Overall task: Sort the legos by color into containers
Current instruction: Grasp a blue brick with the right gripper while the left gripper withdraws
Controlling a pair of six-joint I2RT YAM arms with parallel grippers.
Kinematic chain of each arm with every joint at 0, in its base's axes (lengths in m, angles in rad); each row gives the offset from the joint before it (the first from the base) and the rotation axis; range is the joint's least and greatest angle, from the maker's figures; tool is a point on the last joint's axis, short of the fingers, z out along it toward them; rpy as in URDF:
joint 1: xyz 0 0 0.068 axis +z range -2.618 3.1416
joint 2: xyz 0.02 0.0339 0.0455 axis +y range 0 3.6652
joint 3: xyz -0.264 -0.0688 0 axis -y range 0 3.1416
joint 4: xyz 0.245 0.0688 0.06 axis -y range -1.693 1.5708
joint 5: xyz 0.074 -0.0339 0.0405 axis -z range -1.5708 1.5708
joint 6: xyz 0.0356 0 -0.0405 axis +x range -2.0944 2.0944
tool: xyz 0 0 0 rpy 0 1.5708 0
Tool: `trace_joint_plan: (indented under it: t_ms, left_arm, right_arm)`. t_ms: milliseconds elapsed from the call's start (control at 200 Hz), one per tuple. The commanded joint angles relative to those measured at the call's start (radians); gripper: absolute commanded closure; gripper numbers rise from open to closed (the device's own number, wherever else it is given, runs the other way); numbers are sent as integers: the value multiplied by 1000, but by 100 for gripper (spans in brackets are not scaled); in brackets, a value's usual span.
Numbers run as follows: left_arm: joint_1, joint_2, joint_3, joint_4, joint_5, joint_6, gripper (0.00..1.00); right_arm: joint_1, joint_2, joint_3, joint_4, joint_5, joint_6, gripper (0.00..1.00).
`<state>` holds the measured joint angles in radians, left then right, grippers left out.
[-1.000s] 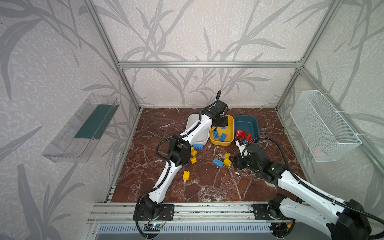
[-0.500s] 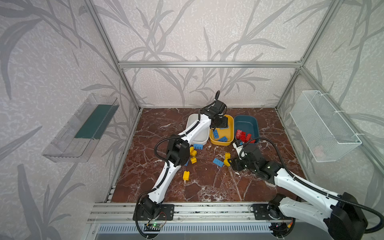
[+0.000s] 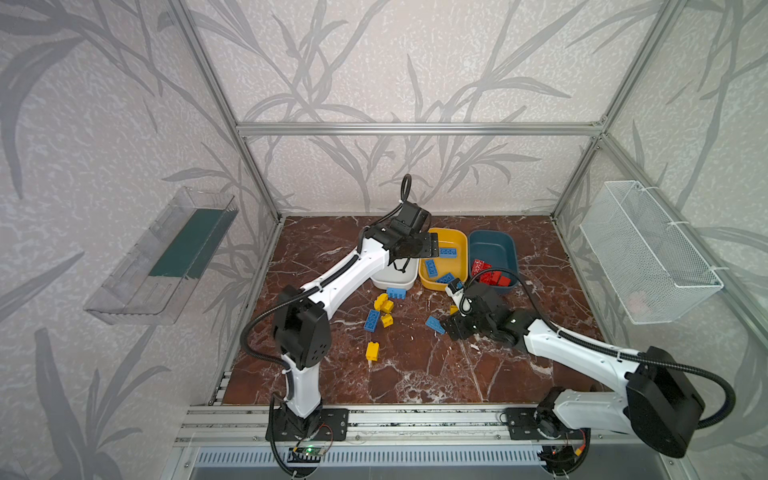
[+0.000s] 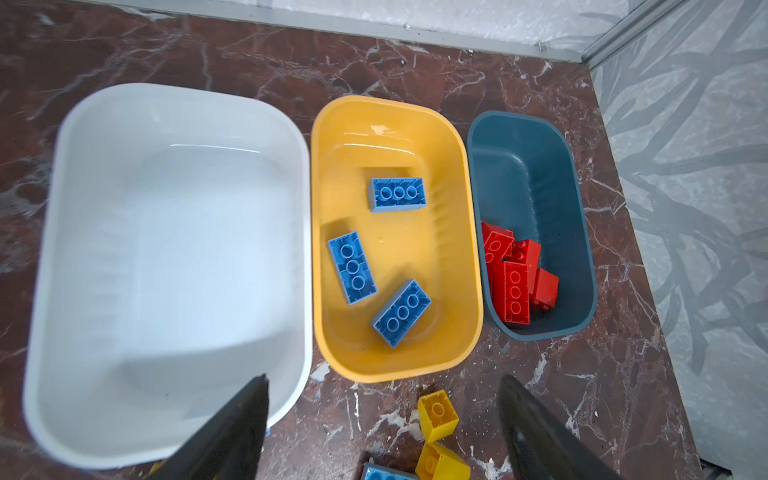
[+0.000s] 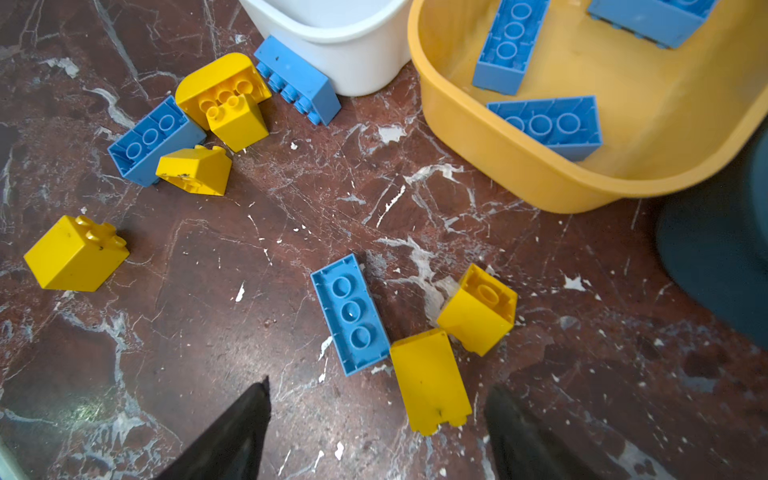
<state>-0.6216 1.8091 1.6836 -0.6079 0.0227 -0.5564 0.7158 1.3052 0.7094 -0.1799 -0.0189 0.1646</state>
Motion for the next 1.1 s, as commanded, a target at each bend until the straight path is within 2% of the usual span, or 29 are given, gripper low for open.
trace_joint_plan:
  t_ms: [0,345,650,945,1095]
  left_arm:
    - [3,-99,-130,51,-81,-55,9]
    - [3,-426,-545,106,-135,-153,7]
    - [3,-569,-835,91,-184,-183,7]
    - [4,-636,-918,74,-228,-186,7]
    - [4,-652,-932,71,-245,-183,7]
  right_arm:
    - [8,53,49,19,-5,-49,16]
    - [15,232,137,10,-41,-70,20]
    - [17,331,175,-9,-64,-89,26]
    - [27,396,206,-33,-51,-106,34]
    - [43,434,225,-57,-23,-123,43]
